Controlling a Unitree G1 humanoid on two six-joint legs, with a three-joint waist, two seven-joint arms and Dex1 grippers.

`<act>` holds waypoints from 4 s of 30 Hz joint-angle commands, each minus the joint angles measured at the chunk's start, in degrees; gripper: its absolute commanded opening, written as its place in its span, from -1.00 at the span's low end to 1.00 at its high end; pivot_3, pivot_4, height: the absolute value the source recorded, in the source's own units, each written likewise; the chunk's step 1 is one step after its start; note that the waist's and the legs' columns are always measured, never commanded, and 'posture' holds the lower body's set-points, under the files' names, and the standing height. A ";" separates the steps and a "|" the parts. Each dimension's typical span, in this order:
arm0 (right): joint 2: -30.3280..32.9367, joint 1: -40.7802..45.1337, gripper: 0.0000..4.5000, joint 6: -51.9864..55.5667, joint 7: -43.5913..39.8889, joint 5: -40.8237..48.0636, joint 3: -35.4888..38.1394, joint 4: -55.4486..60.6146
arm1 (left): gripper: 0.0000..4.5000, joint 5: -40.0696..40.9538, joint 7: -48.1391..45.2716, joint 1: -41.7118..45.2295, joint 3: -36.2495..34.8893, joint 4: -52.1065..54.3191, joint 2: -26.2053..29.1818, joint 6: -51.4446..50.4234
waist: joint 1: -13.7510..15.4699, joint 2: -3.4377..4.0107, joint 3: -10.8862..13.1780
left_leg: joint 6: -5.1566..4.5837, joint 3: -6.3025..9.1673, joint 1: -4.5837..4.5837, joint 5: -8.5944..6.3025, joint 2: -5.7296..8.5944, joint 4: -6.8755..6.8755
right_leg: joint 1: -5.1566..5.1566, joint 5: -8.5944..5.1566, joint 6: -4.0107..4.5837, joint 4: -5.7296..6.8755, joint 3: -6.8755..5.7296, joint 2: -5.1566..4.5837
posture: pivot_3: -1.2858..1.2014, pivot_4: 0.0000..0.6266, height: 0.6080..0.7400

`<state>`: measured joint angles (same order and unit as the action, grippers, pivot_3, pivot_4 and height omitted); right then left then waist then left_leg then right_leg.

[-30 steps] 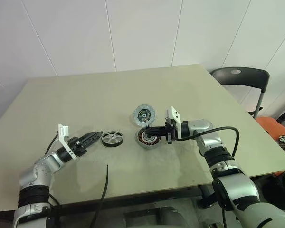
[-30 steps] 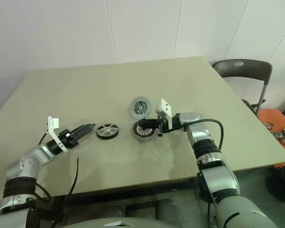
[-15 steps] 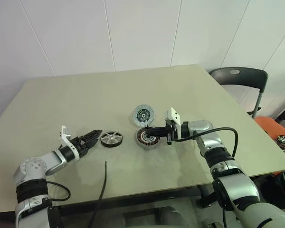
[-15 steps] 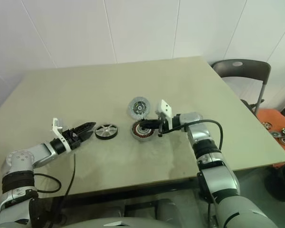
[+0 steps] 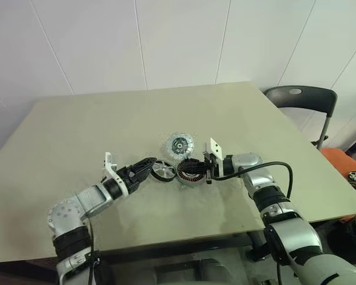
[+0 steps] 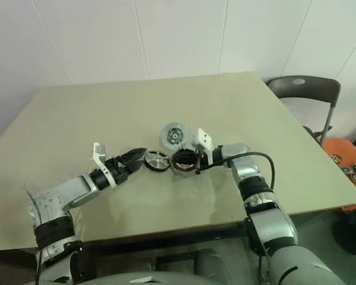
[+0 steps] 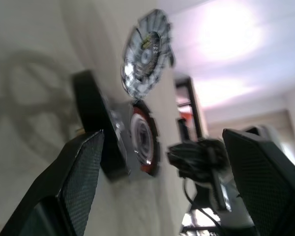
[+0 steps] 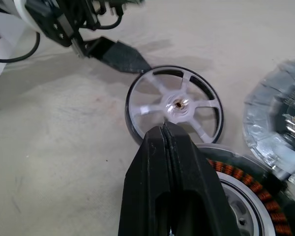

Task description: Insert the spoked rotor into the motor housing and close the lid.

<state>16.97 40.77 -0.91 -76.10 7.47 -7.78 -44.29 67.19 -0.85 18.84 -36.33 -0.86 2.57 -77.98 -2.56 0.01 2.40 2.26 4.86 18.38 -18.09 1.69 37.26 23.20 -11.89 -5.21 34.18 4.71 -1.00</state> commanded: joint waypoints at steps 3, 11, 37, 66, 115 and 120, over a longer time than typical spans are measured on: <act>0.75 0.66 -0.99 -0.37 -0.03 0.61 0.58 1.19 | 0.83 2.21 5.00 1.86 2.16 1.24 -2.64 2.29 | 0.17 -0.01 0.00 | 0.05 -0.04 0.01 0.03 0.02 0.00 | -0.06 -0.02 0.00 -0.01 -0.08 0.05 | 0.03 -1.00 1.00; 0.98 0.54 -0.99 -0.84 0.88 0.44 0.52 0.70 | 0.83 -2.57 3.38 4.23 6.41 -3.01 0.32 7.85 | 0.09 -0.04 0.00 | 0.05 -0.08 0.05 0.04 0.05 0.04 | -0.08 -0.02 0.01 -0.09 -0.07 0.06 | 0.03 -1.00 1.00; 1.17 1.52 -0.99 -1.09 1.24 0.75 0.20 -0.32 | 0.83 45.12 5.18 -29.55 13.16 16.81 36.92 19.34 | -1.46 -0.17 0.18 | 0.47 0.15 -0.21 -0.42 -0.25 -0.20 | 0.36 -0.30 0.64 0.08 -0.11 0.40 | 0.03 -1.00 1.00; 1.69 0.63 -0.99 1.27 1.06 1.84 0.62 2.63 | 0.83 30.83 -1.18 -20.08 22.96 11.55 25.11 25.02 | -1.37 -0.22 0.15 | 0.46 0.13 -0.17 -0.42 -0.20 0.00 | 0.25 -0.29 0.61 0.04 -0.09 0.37 | 0.03 -1.00 1.00; 3.01 -1.52 -0.99 2.00 3.68 1.84 0.72 5.57 | 0.83 11.87 -3.04 -6.11 23.84 -2.17 16.54 21.05 | -0.70 -0.25 0.12 | 0.46 0.16 -0.18 -0.41 -0.14 0.13 | 0.17 -0.20 0.46 0.06 -0.09 0.36 | 0.03 -1.00 1.00; 3.08 -1.66 -0.99 2.42 3.81 1.90 0.65 6.15 | 0.83 10.63 -3.46 -5.76 23.25 -2.48 15.49 20.44 | -0.66 -0.25 0.12 | 0.46 0.17 -0.18 -0.42 -0.15 0.11 | 0.18 -0.19 0.46 0.07 -0.10 0.36 | 0.03 -1.00 1.00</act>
<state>19.72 38.43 1.44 -72.35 8.35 -8.17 -40.55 78.13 -3.50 11.79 -12.32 -3.92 18.44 -57.22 -3.22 -0.24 2.52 2.72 5.03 18.20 -18.51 1.55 37.37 23.38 -12.08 -4.75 34.25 4.62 -0.64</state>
